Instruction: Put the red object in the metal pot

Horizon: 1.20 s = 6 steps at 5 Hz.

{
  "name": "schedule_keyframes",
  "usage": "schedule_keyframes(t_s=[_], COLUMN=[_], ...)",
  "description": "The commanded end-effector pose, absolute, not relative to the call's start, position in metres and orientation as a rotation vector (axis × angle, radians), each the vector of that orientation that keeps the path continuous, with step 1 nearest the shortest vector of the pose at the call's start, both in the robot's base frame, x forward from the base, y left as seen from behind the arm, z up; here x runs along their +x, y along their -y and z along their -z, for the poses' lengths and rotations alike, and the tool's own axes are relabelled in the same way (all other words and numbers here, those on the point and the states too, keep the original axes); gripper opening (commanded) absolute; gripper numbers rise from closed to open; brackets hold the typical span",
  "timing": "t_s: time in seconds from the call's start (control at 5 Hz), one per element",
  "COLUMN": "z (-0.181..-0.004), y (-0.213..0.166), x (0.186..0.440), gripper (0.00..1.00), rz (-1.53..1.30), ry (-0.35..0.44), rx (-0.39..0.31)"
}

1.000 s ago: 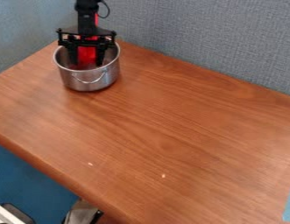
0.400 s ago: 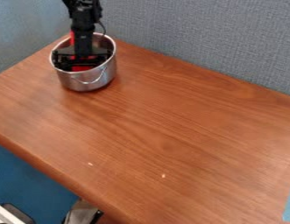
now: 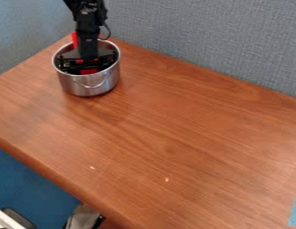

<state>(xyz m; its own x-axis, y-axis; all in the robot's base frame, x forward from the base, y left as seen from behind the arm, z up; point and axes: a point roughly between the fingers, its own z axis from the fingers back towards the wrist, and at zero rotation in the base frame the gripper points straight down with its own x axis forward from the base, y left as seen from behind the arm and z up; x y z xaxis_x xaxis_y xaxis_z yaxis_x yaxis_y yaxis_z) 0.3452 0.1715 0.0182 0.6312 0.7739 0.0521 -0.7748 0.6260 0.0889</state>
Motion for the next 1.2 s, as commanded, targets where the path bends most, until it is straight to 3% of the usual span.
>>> schedule_keyframes(t_s=[0.0,0.4,0.6,0.8,1.0], z=[-0.02,-0.027,-0.02,-0.015,-0.017], y=[-0.177,-0.175,-0.174,-0.174,-0.158], x=[0.344,0.355,0.366,0.374,0.375], gripper=[0.0,0.0,0.0,1.0,0.0], rz=[-0.978,-1.007,-0.951,-0.896,-0.862], ry=[0.044,0.076,0.056,0.033,0.015], rx=[0.082,0.056,0.072,0.09,0.096])
